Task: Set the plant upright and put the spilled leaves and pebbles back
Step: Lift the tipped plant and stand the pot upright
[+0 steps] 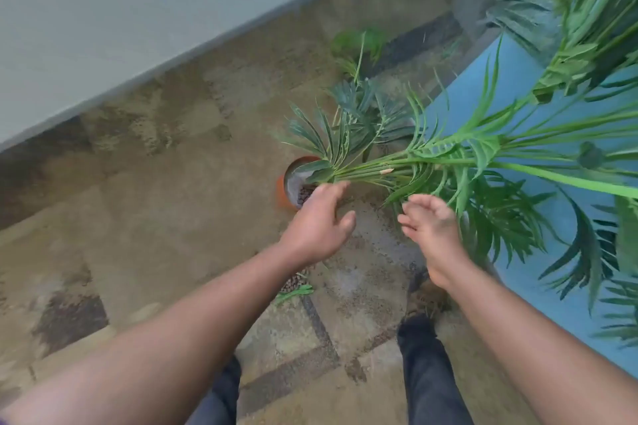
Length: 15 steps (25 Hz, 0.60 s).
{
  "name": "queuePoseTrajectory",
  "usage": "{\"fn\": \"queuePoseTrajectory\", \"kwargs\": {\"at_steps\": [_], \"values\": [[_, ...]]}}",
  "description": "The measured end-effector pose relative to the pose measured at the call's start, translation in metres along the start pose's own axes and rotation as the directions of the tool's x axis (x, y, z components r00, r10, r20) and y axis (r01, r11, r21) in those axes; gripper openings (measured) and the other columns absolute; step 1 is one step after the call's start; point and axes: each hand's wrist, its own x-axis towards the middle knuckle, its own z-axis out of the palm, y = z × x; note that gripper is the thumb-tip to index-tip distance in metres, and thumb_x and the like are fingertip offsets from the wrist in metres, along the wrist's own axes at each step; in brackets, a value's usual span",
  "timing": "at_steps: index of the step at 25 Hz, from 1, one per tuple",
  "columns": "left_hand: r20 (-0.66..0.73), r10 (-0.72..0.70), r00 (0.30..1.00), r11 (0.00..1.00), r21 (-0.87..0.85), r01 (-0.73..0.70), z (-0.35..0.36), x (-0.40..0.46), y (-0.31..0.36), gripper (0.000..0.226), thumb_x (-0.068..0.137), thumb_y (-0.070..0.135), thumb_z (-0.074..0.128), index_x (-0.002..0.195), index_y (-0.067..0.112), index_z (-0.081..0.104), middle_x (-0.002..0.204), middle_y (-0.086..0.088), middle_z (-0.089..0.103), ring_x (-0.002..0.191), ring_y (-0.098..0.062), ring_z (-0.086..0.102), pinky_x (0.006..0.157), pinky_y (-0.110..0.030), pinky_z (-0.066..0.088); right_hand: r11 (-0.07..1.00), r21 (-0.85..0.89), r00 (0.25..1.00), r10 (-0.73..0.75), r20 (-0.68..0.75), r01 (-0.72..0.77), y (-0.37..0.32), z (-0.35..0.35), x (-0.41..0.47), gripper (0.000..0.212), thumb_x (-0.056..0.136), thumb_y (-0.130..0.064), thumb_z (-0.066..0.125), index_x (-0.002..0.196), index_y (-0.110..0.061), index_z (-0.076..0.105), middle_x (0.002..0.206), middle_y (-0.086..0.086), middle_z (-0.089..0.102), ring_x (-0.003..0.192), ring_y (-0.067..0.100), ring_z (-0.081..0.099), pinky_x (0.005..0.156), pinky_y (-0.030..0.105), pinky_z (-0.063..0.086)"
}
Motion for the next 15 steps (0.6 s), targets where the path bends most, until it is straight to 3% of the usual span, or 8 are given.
{"fn": "queuePoseTrajectory", "kwargs": {"at_steps": [3,4,6,8,10,12,15], "values": [[-0.033,0.046,0.998,0.999,-0.001,-0.046,0.016,0.041,0.011,0.069,0.100,0.035,0.056,0.160,0.024,0.024,0.152,0.001,0.038,0.122,-0.021,0.053,0.107,-0.040,0.048,0.980,0.169,0.967,-0.065,-0.245,0.108,-0.006,-0.016,0.023,0.055,0.093,-0.027,0.075,0.134,-0.014,0.041,0.119,0.006,0.061,0.113,0.024,0.063,0.091,0.036,0.054],[-0.026,0.060,0.998,0.998,0.007,-0.060,0.019,0.054,0.018,0.069,0.101,0.032,0.056,0.160,0.023,0.023,0.155,0.000,0.035,0.129,-0.022,0.050,0.111,-0.041,0.044,0.971,0.160,0.941,-0.119,-0.316,0.176,-0.013,-0.020,0.028,0.070,0.087,-0.032,0.079,0.138,-0.013,0.036,0.129,0.008,0.060,0.118,0.022,0.062,0.096,0.040,0.054],[-0.002,0.091,0.996,0.995,0.041,-0.091,0.031,0.073,0.028,0.069,0.102,0.024,0.057,0.161,0.018,0.022,0.163,-0.003,0.029,0.146,-0.023,0.036,0.123,-0.042,0.031,0.939,0.158,0.893,-0.225,-0.391,0.306,-0.022,-0.024,0.036,0.089,0.078,-0.033,0.083,0.144,-0.010,0.027,0.139,0.006,0.056,0.118,0.008,0.061,0.103,0.035,0.053],[0.037,0.123,0.992,0.989,0.083,-0.126,0.039,0.087,0.036,0.073,0.101,0.016,0.058,0.162,0.018,0.019,0.168,-0.004,0.023,0.153,-0.022,0.025,0.126,-0.037,0.018,0.915,0.208,0.877,-0.237,-0.417,0.346,-0.028,-0.036,0.049,0.097,0.076,-0.030,0.088,0.147,-0.012,0.024,0.144,0.005,0.055,0.121,0.004,0.062,0.104,0.035,0.054],[0.063,0.142,0.988,0.983,0.111,-0.148,0.044,0.104,0.047,0.081,0.098,0.012,0.061,0.163,0.020,0.014,0.170,-0.001,0.018,0.155,-0.020,0.019,0.125,-0.034,0.013,0.912,0.327,0.947,-0.155,-0.282,0.247,-0.032,-0.045,0.058,0.103,0.073,-0.042,0.090,0.151,-0.015,0.028,0.147,0.008,0.056,0.130,0.018,0.061,0.103,0.046,0.055],[0.103,0.145,0.984,0.981,0.118,-0.156,0.046,0.119,0.058,0.090,0.092,0.007,0.064,0.164,0.020,0.012,0.171,-0.001,0.014,0.157,-0.018,0.015,0.127,-0.035,0.012,0.897,0.417,0.985,-0.094,-0.146,0.147,-0.034,-0.052,0.063,0.092,0.073,-0.048,0.085,0.148,-0.013,0.044,0.140,0.007,0.065,0.126,0.023,0.065,0.089,0.037,0.060],[0.156,0.176,0.972,0.977,0.091,-0.191,0.048,0.134,0.070,0.092,0.088,0.004,0.067,0.163,0.019,0.016,0.170,-0.001,0.017,0.156,-0.016,0.018,0.127,-0.033,0.016,0.849,0.478,0.973,-0.167,-0.158,0.224,-0.041,-0.048,0.068,0.015,0.097,-0.023,0.065,0.103,-0.020,0.078,0.094,-0.010,0.081,0.089,0.003,0.076,0.068,0.017,0.057]]}}
